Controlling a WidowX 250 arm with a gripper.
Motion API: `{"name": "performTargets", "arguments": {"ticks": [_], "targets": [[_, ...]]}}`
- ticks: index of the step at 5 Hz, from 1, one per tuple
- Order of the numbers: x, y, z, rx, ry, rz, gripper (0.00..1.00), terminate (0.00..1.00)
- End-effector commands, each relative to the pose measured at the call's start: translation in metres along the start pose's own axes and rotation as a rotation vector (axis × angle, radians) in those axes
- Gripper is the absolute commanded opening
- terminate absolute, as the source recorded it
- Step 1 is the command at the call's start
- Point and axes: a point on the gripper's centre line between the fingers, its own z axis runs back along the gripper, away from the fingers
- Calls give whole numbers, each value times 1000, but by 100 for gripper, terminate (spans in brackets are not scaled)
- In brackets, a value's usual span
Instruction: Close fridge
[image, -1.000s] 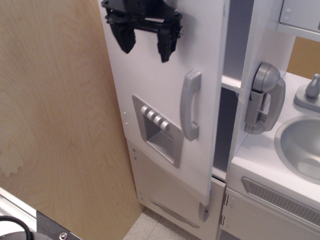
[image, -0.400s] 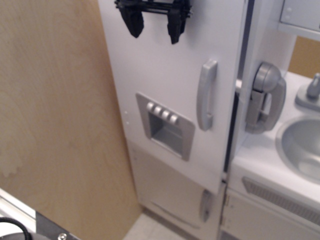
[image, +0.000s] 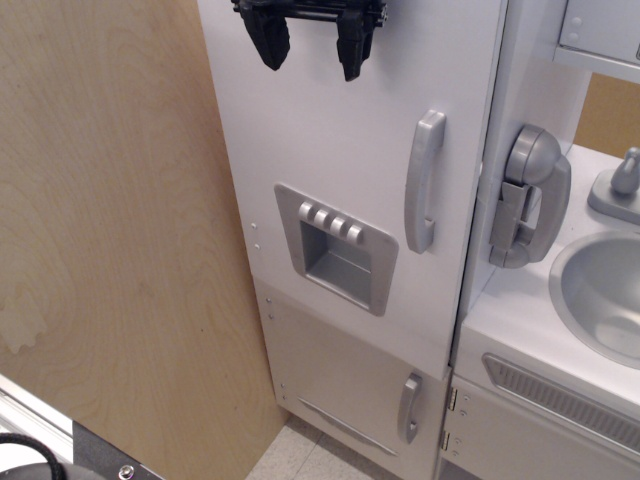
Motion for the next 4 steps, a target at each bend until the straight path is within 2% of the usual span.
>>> {"name": "performTargets", "arguments": {"ticks": [1,4], "targets": [[15,1,15,2,-56,6,100,0],[24,2,16,-2,-57,17,100,0]]}}
